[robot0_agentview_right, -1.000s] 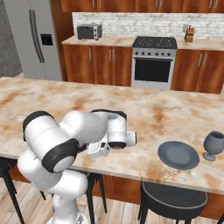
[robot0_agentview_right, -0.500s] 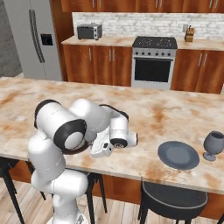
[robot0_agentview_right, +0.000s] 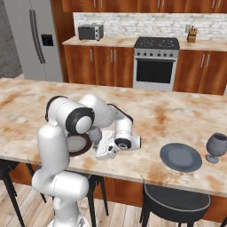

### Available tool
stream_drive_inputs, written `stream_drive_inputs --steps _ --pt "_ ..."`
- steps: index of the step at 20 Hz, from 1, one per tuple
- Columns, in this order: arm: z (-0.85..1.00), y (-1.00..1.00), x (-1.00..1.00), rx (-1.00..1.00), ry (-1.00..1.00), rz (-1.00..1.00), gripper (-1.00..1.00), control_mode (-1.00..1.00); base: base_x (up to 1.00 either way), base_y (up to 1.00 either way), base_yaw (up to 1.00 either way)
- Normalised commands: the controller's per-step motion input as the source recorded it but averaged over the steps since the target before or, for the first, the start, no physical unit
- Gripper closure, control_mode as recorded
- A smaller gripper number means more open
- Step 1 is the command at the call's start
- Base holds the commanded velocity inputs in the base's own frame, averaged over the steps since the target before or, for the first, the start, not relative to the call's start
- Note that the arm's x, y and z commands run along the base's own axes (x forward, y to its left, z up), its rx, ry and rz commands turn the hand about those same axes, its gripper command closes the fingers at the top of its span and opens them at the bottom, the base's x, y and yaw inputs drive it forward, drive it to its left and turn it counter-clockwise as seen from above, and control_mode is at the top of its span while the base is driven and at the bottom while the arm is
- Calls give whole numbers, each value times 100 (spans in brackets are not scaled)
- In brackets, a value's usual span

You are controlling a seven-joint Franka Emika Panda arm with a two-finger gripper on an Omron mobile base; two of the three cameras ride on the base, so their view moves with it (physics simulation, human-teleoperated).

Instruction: Retrieve the wine glasses from the counter and place one next to each plate.

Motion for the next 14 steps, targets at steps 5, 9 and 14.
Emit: stream_drive_inputs --steps 5,9,14 --pt "-30 0 38 0 0 0 100 -100 0 0 0" --pt "-41 0 20 0 0 0 100 -100 0 0 0" --pt "-33 -4 2 0 -2 0 -100 -100 0 0 0"
